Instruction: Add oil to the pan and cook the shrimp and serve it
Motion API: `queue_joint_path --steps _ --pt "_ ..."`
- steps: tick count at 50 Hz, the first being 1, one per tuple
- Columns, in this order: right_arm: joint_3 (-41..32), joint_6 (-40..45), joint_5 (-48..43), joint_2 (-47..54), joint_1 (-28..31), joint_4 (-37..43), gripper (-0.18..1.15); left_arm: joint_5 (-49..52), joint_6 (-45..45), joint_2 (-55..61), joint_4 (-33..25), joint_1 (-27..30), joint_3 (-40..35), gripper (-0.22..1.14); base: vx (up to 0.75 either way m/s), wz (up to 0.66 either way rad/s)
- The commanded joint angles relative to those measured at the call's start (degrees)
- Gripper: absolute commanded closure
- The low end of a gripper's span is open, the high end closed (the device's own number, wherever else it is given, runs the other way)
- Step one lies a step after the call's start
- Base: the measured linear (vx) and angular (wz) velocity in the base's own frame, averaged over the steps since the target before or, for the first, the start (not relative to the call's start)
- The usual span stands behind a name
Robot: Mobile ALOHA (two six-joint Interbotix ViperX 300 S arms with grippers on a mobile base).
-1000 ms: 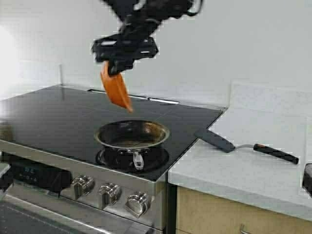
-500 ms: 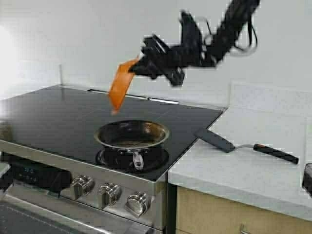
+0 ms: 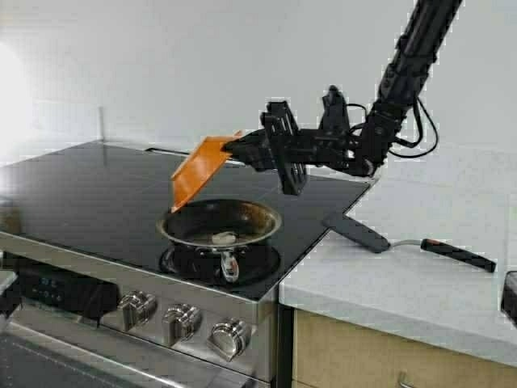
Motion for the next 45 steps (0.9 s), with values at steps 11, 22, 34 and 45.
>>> queue_joint_path --steps 11,22,34,45 --pt "1.05 -3.43 2.02 -8.53 -0.62 0.53 0.91 -0.18 0.09 0.44 0.09 0.09 -0.79 0.89 0.0 0.0" --pt "3.25 -8.88 25.49 -20.13 -0.26 -7.38 0.91 -0.18 -0.18 0.44 0.09 0.09 -0.79 0.89 0.0 0.0" --pt "5.54 -13.54 66.36 -32.52 5.27 -24.7 0.91 -0.18 -0.26 0.44 0.09 0.09 -0.88 0.89 0.0 0.0" --pt "9.76 -28.04 105.21 -36.65 10.11 -27.25 0.91 -0.18 -0.26 0.44 0.09 0.0 -0.88 0.89 0.0 0.0"
